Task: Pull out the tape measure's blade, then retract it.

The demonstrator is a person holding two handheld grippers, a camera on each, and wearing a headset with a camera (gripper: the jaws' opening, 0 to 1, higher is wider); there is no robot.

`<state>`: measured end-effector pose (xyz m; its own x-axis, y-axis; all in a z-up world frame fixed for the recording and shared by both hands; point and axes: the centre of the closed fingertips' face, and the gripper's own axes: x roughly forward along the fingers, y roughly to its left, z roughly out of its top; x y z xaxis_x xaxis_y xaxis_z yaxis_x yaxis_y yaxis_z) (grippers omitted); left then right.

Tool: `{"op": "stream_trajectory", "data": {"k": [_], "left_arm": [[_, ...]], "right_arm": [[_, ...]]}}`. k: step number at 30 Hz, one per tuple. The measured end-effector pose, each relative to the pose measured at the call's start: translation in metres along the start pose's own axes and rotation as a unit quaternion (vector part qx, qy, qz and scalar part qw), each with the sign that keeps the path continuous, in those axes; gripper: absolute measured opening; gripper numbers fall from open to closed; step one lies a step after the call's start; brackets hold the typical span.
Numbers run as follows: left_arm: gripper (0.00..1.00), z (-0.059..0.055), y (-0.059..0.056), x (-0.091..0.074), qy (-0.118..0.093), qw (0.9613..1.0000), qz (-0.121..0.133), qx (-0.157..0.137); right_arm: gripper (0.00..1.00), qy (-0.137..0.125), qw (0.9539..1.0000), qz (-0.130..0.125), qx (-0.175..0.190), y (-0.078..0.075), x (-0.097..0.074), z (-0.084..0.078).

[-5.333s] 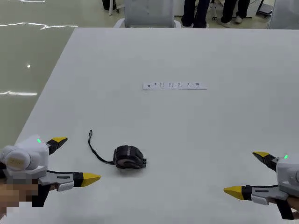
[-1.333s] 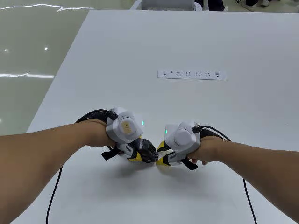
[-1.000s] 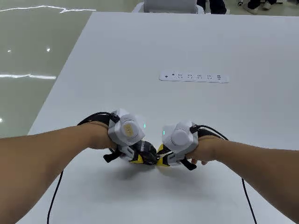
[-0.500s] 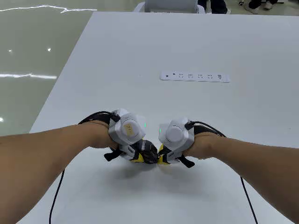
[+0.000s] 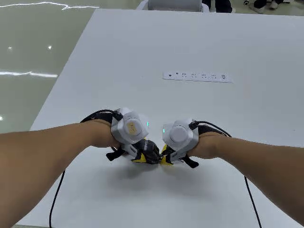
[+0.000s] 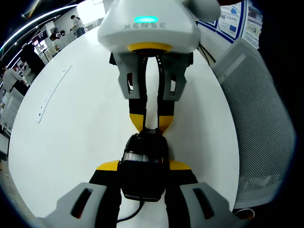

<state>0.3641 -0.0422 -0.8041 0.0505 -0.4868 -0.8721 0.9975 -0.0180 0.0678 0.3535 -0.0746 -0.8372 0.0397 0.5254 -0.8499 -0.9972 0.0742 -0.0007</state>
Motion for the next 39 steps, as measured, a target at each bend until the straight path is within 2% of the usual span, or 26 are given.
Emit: {"op": "stream_trajectory", "data": {"k": [39], "left_arm": [[0.3,0.001,0.002,0.002,-0.006,1.0,0.002,0.001]], "right_arm": [[0.12,0.005,1.0,0.0,0.0,0.0,-0.009,-0.014]]}}
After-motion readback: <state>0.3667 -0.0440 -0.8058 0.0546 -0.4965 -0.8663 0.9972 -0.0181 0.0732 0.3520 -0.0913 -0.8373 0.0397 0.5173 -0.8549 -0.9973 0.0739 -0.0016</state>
